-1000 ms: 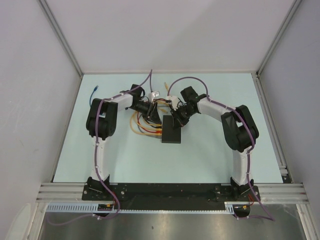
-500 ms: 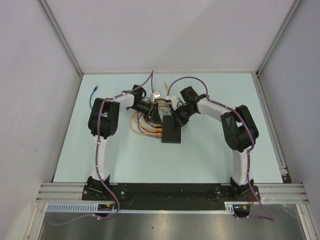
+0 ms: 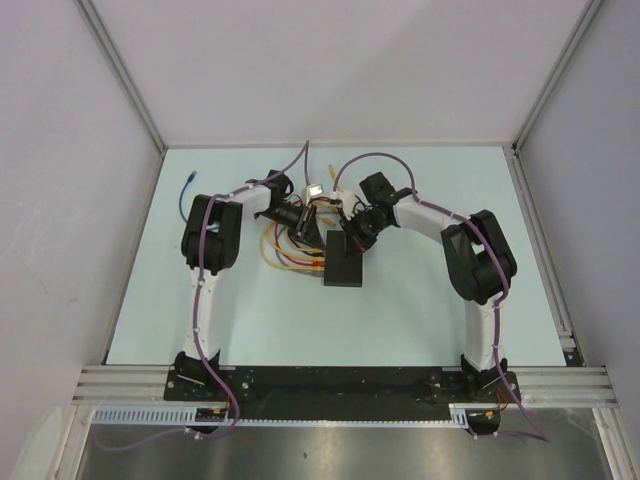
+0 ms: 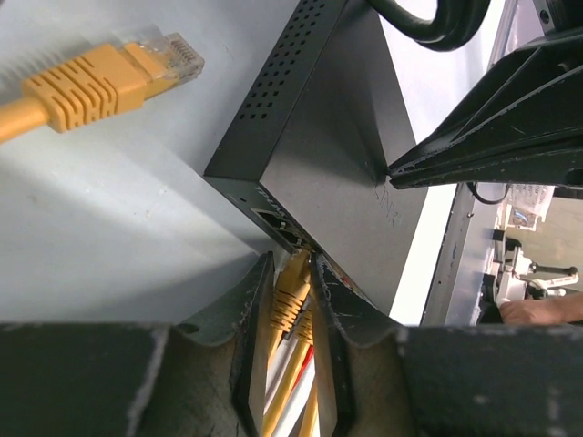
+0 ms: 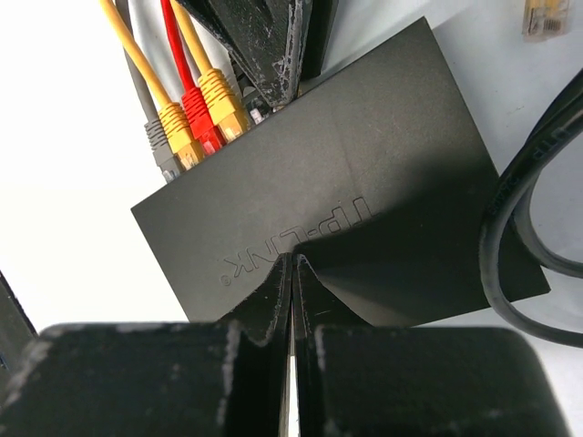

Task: Pull the plug from the switch port

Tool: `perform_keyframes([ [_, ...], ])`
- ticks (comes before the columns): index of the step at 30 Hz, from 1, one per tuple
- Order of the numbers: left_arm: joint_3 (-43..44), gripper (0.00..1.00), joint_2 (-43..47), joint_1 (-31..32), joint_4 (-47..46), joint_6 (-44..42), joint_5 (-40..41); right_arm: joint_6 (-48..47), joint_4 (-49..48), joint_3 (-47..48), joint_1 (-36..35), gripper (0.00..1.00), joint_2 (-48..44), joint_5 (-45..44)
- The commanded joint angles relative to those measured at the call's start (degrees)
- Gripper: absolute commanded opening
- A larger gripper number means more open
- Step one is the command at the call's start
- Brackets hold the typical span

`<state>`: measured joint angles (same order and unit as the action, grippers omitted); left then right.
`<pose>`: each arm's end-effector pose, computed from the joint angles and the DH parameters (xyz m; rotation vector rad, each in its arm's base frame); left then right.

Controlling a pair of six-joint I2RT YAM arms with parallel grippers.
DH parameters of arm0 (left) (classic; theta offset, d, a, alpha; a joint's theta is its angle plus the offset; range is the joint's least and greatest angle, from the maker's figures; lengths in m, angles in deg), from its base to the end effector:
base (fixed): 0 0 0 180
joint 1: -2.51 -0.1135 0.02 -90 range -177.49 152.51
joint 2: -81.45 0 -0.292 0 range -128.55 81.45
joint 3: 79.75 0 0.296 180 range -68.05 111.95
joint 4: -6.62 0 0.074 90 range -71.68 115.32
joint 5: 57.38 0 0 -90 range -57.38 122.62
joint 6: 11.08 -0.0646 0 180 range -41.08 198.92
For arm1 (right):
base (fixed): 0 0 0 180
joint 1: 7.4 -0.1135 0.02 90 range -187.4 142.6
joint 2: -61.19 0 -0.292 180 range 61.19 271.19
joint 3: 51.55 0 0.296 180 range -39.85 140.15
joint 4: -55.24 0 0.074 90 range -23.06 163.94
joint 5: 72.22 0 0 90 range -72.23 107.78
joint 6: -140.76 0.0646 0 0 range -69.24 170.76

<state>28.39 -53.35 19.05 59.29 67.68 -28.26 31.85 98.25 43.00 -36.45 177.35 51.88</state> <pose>0.4726 -0.1992 0.0843 0.7637 2.4931 -1.5395 0.4008 0.2640 0.1514 -1.2348 2.3292 0.8558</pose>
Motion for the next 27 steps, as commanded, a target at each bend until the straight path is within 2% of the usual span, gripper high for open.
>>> perform_keyframes([
  [1, 1.4, 0.24, -1.7, 1.5, 2.2, -3.2, -2.2, -1.5, -0.1, -0.3, -0.6, 0.00, 2.5, -5.5],
  [20, 5.2, 0.05, -2.7, 0.7, 6.7, -8.1, 1.5, -1.4, -1.0, -0.4, -1.1, 0.00, 3.0, -6.7],
  [24, 3.8, 0.05, -2.2, 0.9, 6.9, -9.0, 1.5, -1.5, -1.1, -0.4, -1.2, 0.00, 3.2, -6.8],
  [27, 6.0, 0.03, -3.7, 1.2, 12.4, -12.0, 1.6, -1.6, -1.3, -0.4, -1.2, 0.00, 3.3, -7.0],
])
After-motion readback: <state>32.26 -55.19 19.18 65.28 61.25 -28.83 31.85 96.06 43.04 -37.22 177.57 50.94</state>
